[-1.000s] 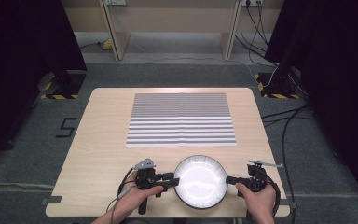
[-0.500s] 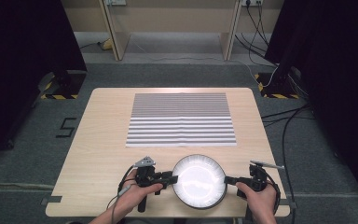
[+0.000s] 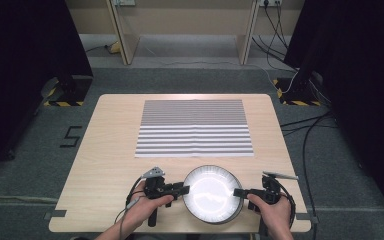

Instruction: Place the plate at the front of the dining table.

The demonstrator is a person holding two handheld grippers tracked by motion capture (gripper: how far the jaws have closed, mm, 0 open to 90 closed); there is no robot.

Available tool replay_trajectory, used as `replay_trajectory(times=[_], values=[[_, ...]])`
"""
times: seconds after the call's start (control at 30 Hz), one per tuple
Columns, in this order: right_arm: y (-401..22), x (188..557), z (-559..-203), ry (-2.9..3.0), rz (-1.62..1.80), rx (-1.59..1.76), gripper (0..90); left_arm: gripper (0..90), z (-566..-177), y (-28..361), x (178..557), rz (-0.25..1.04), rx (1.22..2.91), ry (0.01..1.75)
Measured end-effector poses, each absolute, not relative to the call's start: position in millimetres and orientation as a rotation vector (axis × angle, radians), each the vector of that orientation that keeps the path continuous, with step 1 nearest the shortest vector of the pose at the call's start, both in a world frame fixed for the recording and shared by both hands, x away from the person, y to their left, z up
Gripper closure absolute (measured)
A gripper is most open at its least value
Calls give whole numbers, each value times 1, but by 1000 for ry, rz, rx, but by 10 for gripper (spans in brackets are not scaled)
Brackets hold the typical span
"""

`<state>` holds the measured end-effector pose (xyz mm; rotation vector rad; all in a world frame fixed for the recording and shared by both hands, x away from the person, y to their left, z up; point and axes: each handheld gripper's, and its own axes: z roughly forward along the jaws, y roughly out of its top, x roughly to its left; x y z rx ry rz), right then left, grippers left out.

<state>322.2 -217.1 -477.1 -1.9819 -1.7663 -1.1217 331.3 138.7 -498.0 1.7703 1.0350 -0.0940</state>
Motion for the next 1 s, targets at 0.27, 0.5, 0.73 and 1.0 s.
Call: replay_trajectory(times=[0.27, 0.5, 0.73, 1.0], values=[[-225, 325, -483, -1640, -1184, -1958, 663, 662, -503, 134, 332, -93, 1789, 1033], [-227, 327, -485, -1618, -1227, -1931, 671, 662, -503, 131, 332, -63, 1813, 1015], [-230, 326, -491, -1620, -1242, -1948, 812, 652, -505, 134, 332, -70, 1789, 1001], [-235, 325, -496, -1541, -1285, -1923, 799, 427, -490, 146, 326, -19, 1735, 965]])
